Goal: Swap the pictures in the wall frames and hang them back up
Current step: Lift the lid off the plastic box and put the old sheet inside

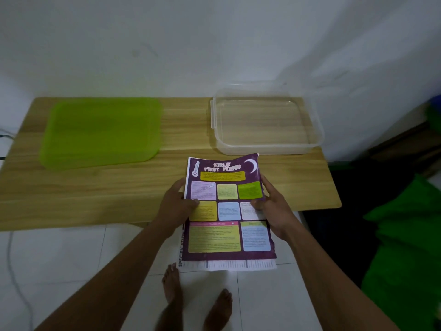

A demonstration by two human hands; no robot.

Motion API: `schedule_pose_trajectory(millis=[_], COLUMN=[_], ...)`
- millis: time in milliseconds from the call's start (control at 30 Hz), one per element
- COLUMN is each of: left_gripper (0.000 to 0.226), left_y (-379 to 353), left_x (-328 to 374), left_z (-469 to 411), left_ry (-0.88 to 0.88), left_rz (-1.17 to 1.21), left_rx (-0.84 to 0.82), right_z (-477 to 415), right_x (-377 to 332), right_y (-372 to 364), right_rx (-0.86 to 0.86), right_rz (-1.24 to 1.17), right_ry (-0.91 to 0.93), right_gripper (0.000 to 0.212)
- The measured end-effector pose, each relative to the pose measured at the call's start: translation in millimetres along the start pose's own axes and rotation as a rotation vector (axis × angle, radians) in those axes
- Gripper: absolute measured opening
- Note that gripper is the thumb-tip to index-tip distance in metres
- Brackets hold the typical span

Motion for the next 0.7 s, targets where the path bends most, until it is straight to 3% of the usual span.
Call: schedule_pose_trajectory(millis=[300,500,700], left_gripper=[0.064,0.065,0.066], left_y=[-6.6,-25.2,-49.3], left_x=[61.3,115.4,152.3], left_z=[23.7,9.2,-16.5], left_ry=[-0.178,-0.208,-0.186], left_rz=[0.083,-0.011,-0.023], left_rx=[-0.046,-0.087,-0.118], right_z=[27.1,12.4,-25.5], right_x=[-59.1,-118.5,-178.1], right_y=[24.6,62.3,95.9], right_rx=[0.033,0.160,0.143], right_rz=[0.096,0.154,0.290], right_ry=[0.134,0.217,0.234], right_gripper=[0.087,0.091,0.096])
Point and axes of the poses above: each hand's wrist, its own z-axis away from the middle knuckle, its own y-axis out of the back of the hand, x = y × z, the point moved 5 cm from there along -z, towards the middle knuckle, and after that the axes turned 3 degrees about x, right-handed, at the moved point
